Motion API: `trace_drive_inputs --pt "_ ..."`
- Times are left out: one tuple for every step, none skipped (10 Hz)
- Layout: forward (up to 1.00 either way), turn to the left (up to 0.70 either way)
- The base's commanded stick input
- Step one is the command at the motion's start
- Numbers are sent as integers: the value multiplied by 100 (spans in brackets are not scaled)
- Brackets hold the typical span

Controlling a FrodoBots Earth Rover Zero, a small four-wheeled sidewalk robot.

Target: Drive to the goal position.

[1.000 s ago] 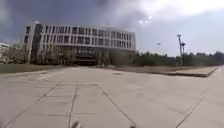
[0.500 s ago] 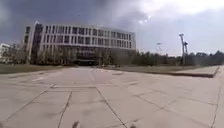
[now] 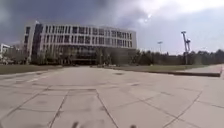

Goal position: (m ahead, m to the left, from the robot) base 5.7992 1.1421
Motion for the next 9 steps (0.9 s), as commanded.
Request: trace_drive_inputs --pt "70 -1" --pt "70 -1" --pt "70 -1" --pt "70 -1" --pt "70 -1" --pt "70 -1" --pt "70 -1" --pt "70 -1" --pt "70 -1"
